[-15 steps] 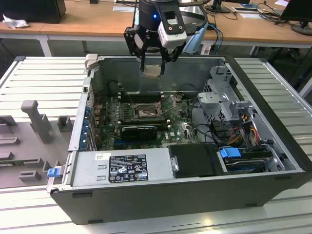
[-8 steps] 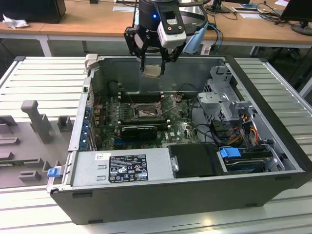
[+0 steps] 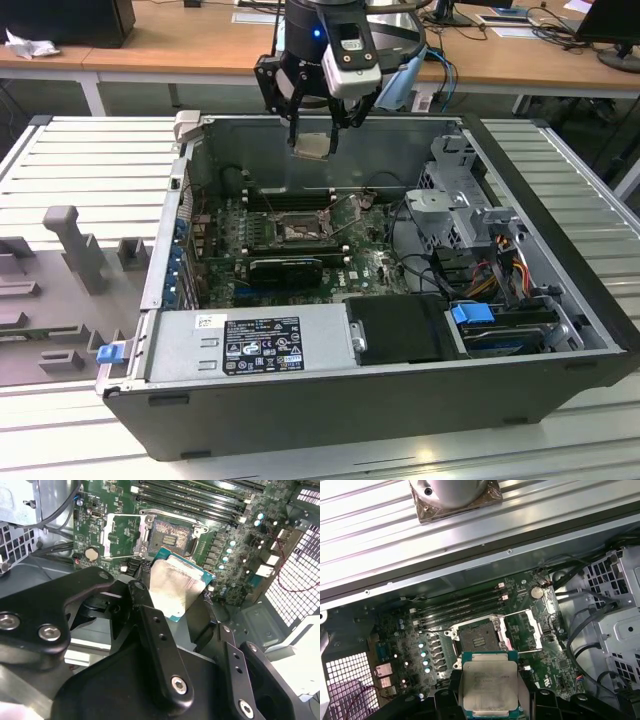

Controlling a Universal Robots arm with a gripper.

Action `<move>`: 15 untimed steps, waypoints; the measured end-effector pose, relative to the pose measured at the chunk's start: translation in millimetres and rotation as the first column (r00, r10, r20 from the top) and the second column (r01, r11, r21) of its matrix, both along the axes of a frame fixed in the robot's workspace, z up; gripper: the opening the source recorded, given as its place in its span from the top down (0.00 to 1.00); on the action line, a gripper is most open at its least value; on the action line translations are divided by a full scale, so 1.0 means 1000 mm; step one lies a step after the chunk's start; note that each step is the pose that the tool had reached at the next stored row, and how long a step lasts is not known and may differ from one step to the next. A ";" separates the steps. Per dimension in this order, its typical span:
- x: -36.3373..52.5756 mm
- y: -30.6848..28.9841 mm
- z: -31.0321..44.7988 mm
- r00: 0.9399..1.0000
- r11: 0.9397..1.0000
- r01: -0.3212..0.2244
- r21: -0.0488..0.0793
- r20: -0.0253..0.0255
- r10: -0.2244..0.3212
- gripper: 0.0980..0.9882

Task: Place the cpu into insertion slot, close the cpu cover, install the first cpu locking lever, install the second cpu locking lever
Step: 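Place the cpu into insertion slot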

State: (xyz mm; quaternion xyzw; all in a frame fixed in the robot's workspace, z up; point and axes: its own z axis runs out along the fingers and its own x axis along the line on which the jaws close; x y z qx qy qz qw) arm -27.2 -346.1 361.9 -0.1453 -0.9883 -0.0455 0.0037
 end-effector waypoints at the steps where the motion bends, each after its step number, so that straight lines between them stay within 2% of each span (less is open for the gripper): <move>1: 0.0000 0.0000 0.0000 1.000 1.000 0.002 0.000 0.000 -0.002 0.52; 11: 0.0000 0.0000 0.0000 1.000 1.000 0.025 0.000 0.000 -0.025 0.52; 15: 0.0000 0.0000 -0.0001 0.995 0.995 0.098 -0.001 0.000 -0.098 0.52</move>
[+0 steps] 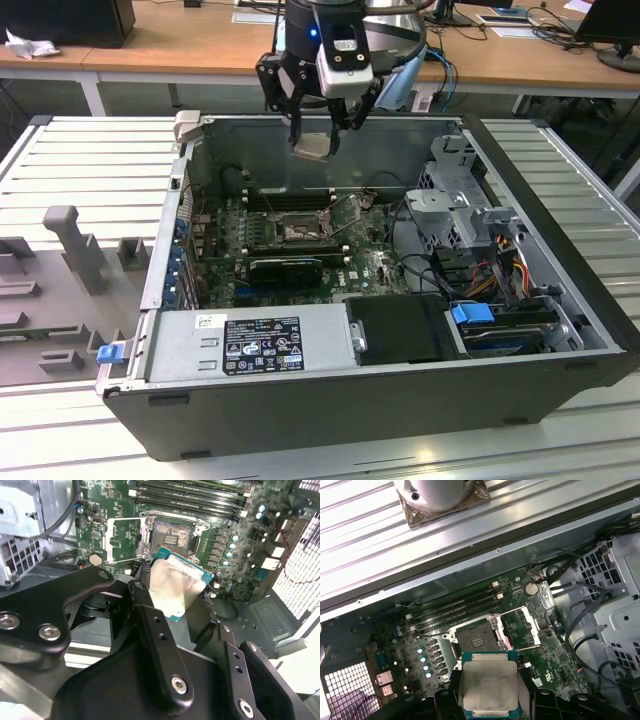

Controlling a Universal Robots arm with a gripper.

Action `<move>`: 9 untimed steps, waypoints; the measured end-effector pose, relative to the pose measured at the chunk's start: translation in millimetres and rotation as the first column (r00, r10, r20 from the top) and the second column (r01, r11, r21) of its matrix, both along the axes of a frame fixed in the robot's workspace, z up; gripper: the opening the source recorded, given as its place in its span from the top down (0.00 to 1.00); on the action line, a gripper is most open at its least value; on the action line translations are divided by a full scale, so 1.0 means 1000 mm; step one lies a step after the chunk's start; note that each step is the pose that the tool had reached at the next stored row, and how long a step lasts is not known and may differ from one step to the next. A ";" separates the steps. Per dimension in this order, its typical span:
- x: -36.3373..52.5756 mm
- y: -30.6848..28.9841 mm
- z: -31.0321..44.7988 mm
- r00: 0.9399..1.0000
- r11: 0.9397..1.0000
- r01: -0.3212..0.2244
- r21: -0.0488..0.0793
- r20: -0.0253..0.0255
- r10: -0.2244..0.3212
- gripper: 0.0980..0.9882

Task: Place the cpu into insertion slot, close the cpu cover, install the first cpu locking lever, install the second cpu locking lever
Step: 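Place the cpu into insertion slot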

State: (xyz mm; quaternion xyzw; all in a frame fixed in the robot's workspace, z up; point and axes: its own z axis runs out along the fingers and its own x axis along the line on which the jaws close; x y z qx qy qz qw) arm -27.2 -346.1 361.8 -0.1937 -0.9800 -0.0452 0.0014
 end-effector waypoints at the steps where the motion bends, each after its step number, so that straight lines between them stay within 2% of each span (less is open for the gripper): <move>1: 0.0000 0.0000 -0.0001 1.000 1.000 0.025 0.000 0.000 -0.025 0.52; 5: 0.0001 0.0000 -0.0005 0.996 0.996 0.087 0.000 0.000 -0.087 0.52; 9: 0.0000 0.0000 -0.0021 0.996 0.996 0.093 0.000 0.000 -0.093 0.52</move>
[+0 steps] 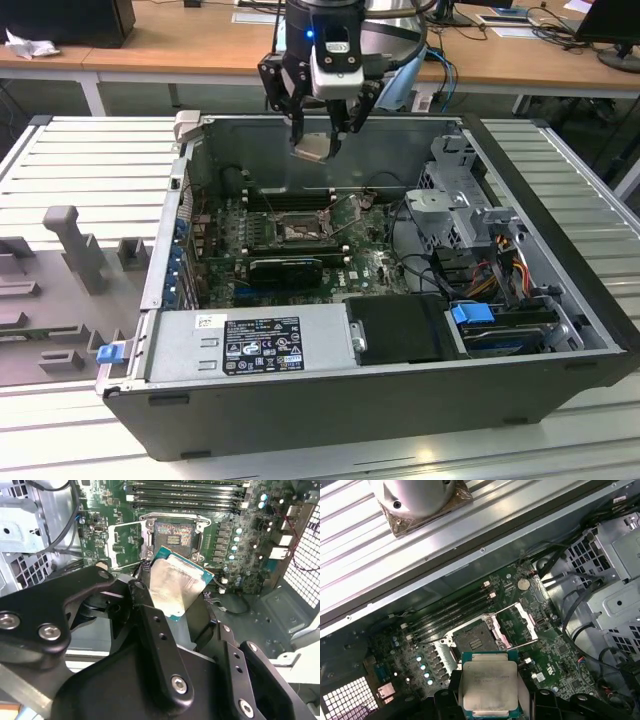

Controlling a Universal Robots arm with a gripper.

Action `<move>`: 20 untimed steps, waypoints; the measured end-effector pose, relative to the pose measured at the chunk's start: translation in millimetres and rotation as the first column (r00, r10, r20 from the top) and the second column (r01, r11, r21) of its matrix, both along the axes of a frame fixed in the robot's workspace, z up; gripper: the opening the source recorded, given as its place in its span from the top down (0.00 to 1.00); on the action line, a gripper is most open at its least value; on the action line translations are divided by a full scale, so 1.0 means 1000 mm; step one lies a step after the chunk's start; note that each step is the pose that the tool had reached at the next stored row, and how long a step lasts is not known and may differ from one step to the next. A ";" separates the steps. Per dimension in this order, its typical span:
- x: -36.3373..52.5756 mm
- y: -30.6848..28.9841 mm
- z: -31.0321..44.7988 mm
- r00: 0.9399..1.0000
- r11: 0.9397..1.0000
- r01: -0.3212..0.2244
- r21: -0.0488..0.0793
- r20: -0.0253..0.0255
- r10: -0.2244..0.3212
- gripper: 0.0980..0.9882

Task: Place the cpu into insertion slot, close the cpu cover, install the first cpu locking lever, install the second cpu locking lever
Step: 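Place the cpu into insertion slot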

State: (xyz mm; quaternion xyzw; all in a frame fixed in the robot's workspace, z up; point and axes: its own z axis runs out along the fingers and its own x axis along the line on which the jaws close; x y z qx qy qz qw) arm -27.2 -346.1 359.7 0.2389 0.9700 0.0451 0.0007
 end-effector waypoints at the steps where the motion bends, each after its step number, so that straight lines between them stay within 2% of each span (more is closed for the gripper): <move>1: 0.0000 0.0000 -0.0004 1.000 1.000 0.001 0.000 -0.001 -0.001 0.52; 2: 0.0000 0.0000 -0.0005 1.000 1.000 0.008 0.000 -0.001 -0.008 0.52; 4: 0.0000 0.0000 -0.0008 0.998 0.998 0.065 0.000 0.000 -0.065 0.52; 6: 0.0000 0.0000 -0.0009 0.995 0.995 0.098 0.000 0.000 -0.098 0.52; 8: 0.0000 0.0000 -0.0010 0.988 0.988 0.151 0.000 0.000 -0.151 0.52; 10: 0.0000 0.0000 -0.0011 0.985 0.985 0.175 0.000 0.000 -0.175 0.52; 12: 0.0000 0.0000 -0.0011 0.978 0.978 0.209 0.000 0.000 -0.209 0.52; 20: 0.0000 0.0000 -0.0012 0.961 0.961 0.277 0.000 0.000 -0.277 0.52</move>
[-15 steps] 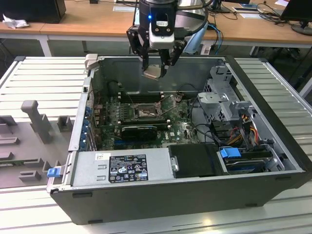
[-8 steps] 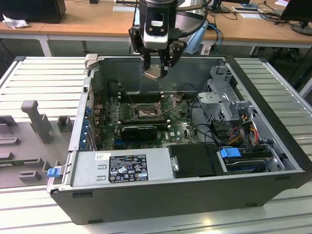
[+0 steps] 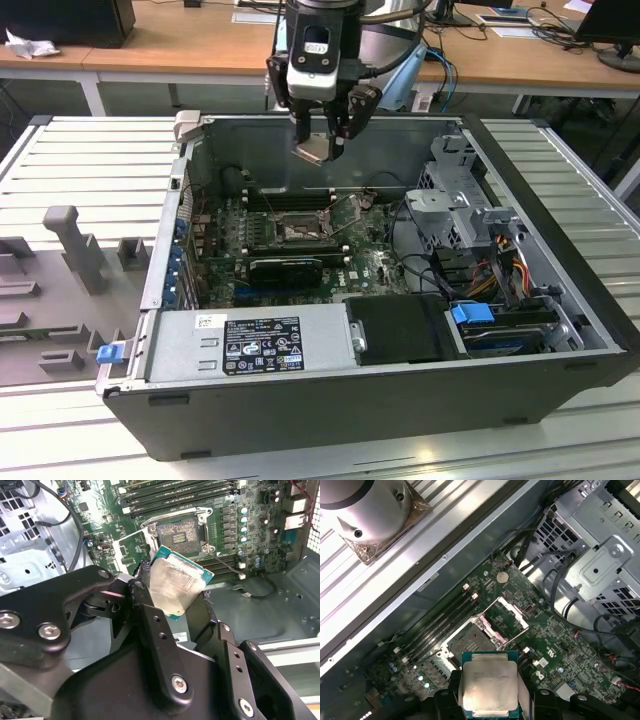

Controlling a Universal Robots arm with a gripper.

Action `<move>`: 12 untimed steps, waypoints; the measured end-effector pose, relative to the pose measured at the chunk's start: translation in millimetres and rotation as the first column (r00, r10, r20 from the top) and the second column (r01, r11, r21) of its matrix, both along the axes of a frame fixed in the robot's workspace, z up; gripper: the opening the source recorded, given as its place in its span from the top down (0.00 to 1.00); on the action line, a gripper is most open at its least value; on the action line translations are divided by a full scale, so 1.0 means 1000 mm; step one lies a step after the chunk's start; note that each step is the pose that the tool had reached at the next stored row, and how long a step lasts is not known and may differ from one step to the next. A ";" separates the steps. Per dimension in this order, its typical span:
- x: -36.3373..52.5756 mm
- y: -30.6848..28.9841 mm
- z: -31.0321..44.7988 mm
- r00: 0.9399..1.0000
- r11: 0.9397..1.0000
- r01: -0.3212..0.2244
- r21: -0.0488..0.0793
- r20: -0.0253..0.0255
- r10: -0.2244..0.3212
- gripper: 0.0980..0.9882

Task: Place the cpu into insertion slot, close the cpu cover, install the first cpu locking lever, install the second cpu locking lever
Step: 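Place the cpu into insertion slot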

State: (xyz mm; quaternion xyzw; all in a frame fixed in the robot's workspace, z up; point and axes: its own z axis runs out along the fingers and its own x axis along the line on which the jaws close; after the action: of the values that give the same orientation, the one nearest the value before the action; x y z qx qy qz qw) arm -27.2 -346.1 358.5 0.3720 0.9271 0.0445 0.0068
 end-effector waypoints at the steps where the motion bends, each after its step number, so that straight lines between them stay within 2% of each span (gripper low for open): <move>1: 0.0000 0.0000 0.0000 1.000 1.000 0.005 0.000 0.000 -0.005 0.52; 7: 0.0000 0.0000 0.0000 0.999 0.999 0.046 0.000 0.000 -0.046 0.52; 12: 0.0000 0.0000 -0.0001 0.995 0.995 0.095 0.000 0.000 -0.095 0.52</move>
State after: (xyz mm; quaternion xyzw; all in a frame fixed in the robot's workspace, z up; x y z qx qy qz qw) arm -27.2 -346.1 358.4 0.4158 0.9083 0.0441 0.0089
